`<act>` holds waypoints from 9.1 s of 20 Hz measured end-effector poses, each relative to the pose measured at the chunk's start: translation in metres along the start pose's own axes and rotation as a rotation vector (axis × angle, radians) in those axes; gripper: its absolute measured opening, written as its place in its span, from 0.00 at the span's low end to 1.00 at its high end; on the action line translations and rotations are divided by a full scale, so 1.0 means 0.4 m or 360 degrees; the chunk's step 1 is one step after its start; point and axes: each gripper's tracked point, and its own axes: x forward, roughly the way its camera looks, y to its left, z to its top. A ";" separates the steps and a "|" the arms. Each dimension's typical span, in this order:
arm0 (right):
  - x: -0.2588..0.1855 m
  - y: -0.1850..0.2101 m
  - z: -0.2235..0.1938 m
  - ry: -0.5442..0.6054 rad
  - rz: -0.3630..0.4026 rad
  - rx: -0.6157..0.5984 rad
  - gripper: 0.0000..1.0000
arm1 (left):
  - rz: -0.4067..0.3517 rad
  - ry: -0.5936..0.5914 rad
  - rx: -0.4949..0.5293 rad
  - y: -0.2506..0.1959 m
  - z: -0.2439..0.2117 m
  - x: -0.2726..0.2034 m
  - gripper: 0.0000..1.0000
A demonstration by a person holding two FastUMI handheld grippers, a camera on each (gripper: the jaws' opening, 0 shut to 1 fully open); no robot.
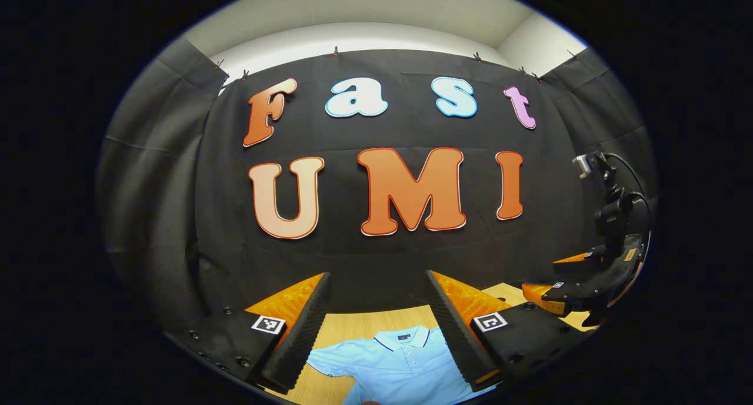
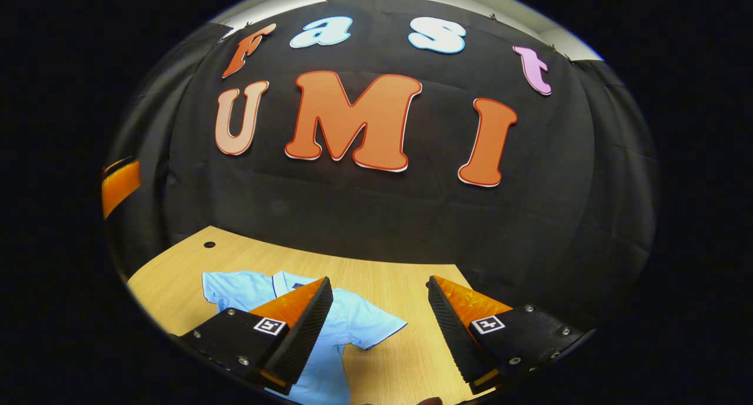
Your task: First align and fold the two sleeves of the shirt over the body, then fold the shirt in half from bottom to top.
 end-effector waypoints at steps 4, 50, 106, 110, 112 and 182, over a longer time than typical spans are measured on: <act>0.079 -0.012 -0.067 0.0158 0.0028 0.0011 0.98 | 0.0094 0.0065 0.0005 0.017 -0.026 0.014 1.00; 0.496 -0.044 -0.635 0.1298 -0.0158 0.0344 0.19 | 0.0525 0.0395 0.0253 0.066 -0.135 -0.006 1.00; 0.192 0.226 -0.209 0.0662 -0.0034 0.0537 0.98 | 0.0083 0.1559 -0.0579 0.408 -0.854 0.168 0.98; 0.107 0.185 -0.255 0.0651 -0.0114 0.0557 0.99 | 0.0141 0.1897 -0.0584 0.405 -0.980 0.185 0.99; 0.073 0.167 -0.269 0.0640 -0.0144 0.0568 0.98 | 0.0135 0.1967 -0.0652 0.382 -1.014 0.204 1.00; -0.265 0.094 -0.451 0.0873 0.0126 0.0390 0.98 | -0.0486 0.1725 -0.0434 0.078 -0.752 0.136 1.00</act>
